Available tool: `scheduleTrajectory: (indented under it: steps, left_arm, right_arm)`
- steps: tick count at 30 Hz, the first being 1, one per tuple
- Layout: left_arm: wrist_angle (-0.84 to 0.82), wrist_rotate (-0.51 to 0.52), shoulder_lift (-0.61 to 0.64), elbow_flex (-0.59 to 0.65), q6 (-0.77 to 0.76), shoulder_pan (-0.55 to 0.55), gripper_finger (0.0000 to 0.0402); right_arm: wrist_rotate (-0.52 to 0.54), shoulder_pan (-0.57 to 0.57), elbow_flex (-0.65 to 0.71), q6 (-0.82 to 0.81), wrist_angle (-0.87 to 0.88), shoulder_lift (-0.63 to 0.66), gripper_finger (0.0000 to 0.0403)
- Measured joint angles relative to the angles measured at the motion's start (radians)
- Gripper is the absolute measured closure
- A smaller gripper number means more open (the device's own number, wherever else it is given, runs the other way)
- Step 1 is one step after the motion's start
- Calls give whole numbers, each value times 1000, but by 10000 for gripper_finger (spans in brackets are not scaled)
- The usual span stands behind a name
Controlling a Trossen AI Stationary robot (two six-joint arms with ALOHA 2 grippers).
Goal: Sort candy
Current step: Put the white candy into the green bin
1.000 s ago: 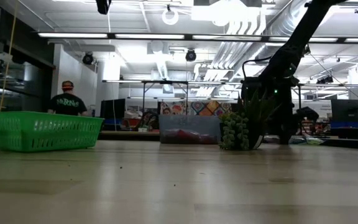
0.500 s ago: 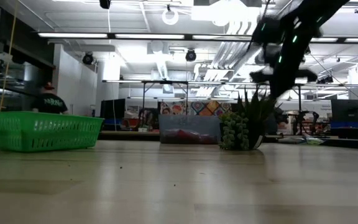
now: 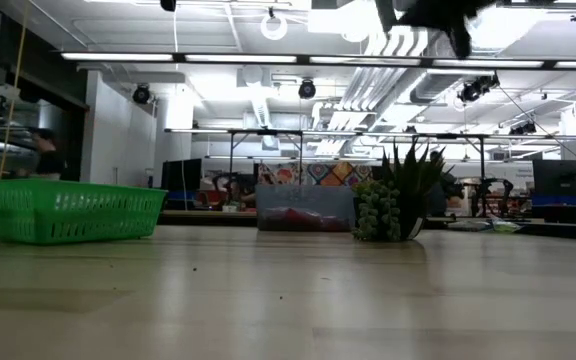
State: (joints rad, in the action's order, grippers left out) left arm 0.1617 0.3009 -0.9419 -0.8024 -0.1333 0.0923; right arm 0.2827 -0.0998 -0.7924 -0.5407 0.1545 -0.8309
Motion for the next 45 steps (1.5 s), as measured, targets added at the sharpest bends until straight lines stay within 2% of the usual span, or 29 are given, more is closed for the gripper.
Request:
scheduleTrajectory:
  steps: [3,7,11,18,24,29,35,38,40,42,45]
  left_arm:
    - [22,26,-24,0,70,0,275]
    - [94,0,-75,0,164,0,275]
    - [165,-43,-129,0,198,0,270]
    - [209,-99,-177,-12,162,6,222]
    - [205,-109,-212,-63,186,31,186]
    - [202,-112,-237,-79,195,49,179]
    - [202,-134,-245,-79,201,75,178]
    - [202,-134,-245,-79,223,75,187]
    - [202,-134,-245,-79,233,75,207]
    - [198,-132,-245,-79,242,75,242]
    - [178,-131,-244,-79,241,75,318]
  right_arm:
    - [-29,77,-1,52,-171,-66,403]
    - [-49,142,-1,167,-423,-186,403]
    - [-101,163,-14,204,-547,-307,403]
    - [-210,163,-135,221,-497,-455,403]
    - [-229,162,-267,294,-341,-542,403]
    - [-229,159,-340,321,-262,-584,403]
    - [-233,159,-347,322,-239,-590,403]
    - [-233,159,-347,314,-231,-590,403]
    - [-233,160,-347,314,-231,-590,403]
    - [-233,160,-347,314,-231,-590,403]
    - [-234,160,-347,314,-229,-590,403]
